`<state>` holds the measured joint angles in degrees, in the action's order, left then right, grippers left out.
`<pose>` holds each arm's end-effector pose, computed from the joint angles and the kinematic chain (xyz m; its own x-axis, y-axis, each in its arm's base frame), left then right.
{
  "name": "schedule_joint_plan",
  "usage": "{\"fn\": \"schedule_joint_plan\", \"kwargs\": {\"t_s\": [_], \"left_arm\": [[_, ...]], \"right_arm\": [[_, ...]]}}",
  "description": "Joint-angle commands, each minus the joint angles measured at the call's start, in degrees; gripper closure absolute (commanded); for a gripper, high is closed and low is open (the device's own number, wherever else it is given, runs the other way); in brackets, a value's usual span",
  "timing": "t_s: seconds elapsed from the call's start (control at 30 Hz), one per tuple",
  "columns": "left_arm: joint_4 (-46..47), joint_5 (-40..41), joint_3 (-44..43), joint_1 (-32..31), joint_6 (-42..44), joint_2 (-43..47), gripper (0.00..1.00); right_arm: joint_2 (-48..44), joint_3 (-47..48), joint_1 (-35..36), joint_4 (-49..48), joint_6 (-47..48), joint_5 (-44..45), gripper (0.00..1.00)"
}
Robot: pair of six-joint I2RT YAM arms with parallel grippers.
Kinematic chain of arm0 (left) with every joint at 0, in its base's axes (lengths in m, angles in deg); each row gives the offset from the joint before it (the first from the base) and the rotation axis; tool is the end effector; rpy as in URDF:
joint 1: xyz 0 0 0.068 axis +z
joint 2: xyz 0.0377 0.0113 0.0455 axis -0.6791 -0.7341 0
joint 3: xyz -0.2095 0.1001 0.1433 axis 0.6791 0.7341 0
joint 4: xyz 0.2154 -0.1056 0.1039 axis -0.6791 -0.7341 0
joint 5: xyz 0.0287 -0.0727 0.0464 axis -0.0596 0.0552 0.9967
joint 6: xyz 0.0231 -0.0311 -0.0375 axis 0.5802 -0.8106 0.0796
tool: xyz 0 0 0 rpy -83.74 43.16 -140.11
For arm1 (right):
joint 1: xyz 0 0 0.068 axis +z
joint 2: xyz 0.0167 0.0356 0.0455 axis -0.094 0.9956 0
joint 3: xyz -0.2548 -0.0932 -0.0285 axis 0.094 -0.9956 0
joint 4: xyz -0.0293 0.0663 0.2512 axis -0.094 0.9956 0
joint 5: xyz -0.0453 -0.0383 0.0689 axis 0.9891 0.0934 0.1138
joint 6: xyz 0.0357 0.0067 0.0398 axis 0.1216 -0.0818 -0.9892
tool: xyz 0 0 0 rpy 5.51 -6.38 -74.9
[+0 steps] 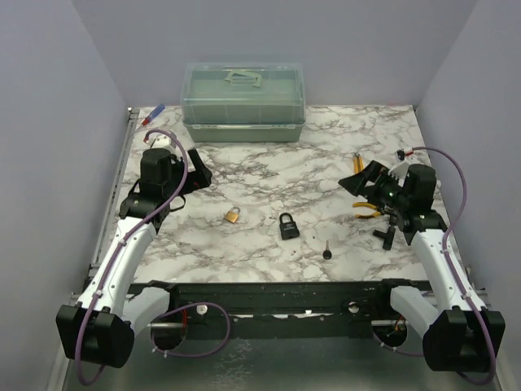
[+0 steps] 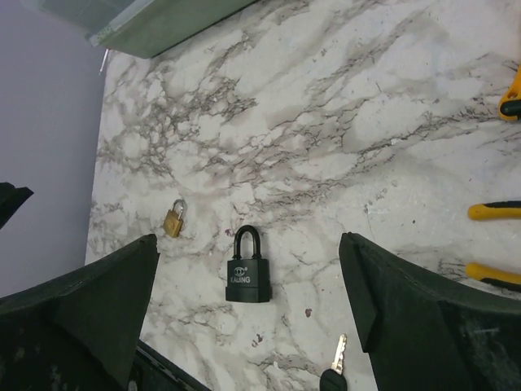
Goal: Unlock with the key
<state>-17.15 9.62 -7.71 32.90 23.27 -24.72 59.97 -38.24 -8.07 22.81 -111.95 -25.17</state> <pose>0.2205 -0.0396 0.3146 -0.5248 -0.3267 -0.7860 -0.0169 0.9272 -0.3741 0.2117 0.0081 0.2700 -0.5749 0.4874 -0.6572 -0.1352 0.7356 0.6638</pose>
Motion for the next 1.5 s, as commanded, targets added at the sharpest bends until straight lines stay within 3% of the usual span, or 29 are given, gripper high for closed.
{"fn": "schedule_joint_plan", "kwargs": {"t_s": [0.0, 0.2, 0.47, 0.83, 0.97, 1.2, 1.47], "left_arm": [[-0.6, -2.5, -1.9, -0.6, 0.7, -0.3, 0.01], [-1.5, -1.4, -2.0, -1.4, 0.6, -0.5, 0.02], [-2.1, -0.7, -2.3, -2.4, 0.5, -0.8, 0.05], [-2.8, 1.1, -2.4, -2.7, 0.9, -0.6, 0.05], [-2.9, 0.9, -2.5, -2.7, 0.8, -1.3, 0.06], [-3.3, 0.7, -2.9, -2.8, 0.9, -2.6, 0.08], [-3.6, 1.0, -2.9, -2.8, 0.9, -2.8, 0.10]], "right_arm": [[0.1, 1.1, 0.2, 6.9, 0.2, 2.7, 0.00], [2.9, 4.2, 0.2, 17.3, -1.8, 6.9, 0.00], [-0.1, 2.1, 0.6, 20.4, -3.7, 8.2, 0.00], [3.1, 5.0, 2.7, 23.6, -2.1, 14.1, 0.00], [8.2, 7.4, 7.9, 24.3, -1.7, 18.3, 0.00], [17.2, 14.9, 22.9, 30.0, -5.2, 33.9, 0.00], [17.5, 14.1, 34.3, 31.9, -9.8, 40.8, 0.00]]}}
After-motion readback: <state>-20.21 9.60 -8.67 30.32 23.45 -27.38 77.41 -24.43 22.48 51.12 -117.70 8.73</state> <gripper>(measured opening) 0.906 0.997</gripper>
